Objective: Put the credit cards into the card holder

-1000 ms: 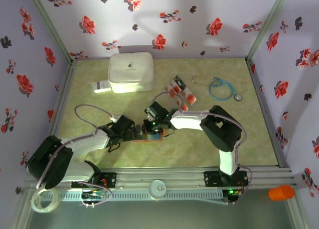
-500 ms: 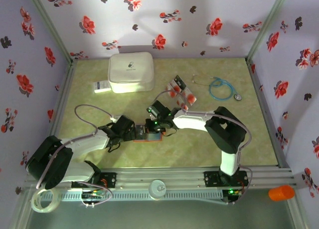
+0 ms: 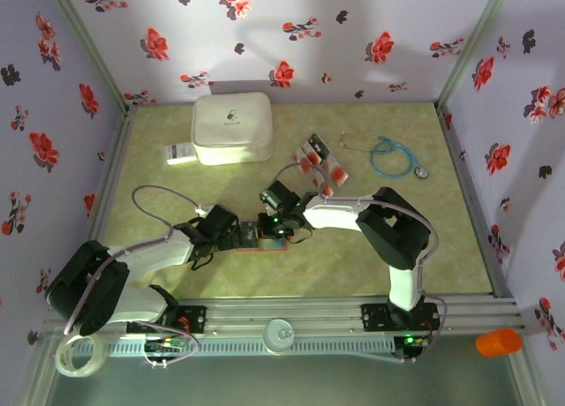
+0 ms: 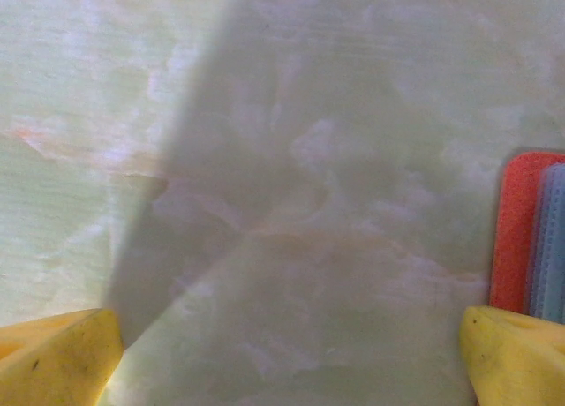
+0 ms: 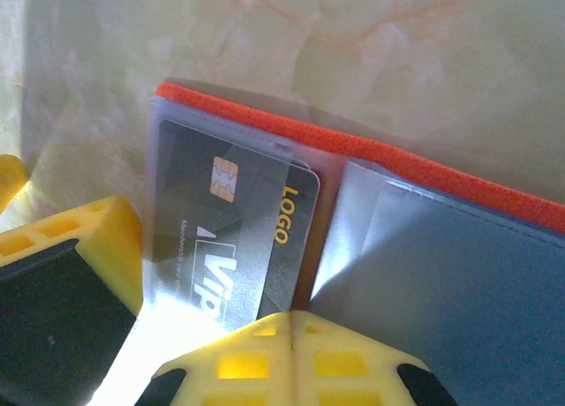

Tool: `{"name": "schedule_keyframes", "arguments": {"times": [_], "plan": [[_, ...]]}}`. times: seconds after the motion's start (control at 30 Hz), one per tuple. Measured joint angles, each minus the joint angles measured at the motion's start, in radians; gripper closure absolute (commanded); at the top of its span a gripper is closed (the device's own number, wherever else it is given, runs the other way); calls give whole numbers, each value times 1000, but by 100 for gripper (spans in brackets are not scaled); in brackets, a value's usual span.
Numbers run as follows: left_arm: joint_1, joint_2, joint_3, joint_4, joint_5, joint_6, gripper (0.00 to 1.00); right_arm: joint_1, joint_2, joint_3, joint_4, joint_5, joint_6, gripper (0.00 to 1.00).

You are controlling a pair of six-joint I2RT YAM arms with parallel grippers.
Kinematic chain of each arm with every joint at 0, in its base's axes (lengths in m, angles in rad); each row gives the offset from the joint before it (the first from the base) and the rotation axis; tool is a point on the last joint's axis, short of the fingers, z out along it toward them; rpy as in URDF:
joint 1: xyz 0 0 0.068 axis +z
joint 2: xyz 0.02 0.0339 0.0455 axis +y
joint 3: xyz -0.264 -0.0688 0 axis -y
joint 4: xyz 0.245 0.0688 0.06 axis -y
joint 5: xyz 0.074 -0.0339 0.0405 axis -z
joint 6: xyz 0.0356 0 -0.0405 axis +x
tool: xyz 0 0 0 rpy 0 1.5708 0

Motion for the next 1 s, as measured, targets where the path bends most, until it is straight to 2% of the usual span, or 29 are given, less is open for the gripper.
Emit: {"name": "schedule_keyframes", "arguments": {"times": [0.57, 1.0], "plan": [[0, -10, -3, 3, 0, 0, 0, 5, 31, 45, -25, 0, -7, 100], [11, -97, -5, -14, 14, -6, 0, 5, 8, 46, -50, 4, -14, 98]]}}
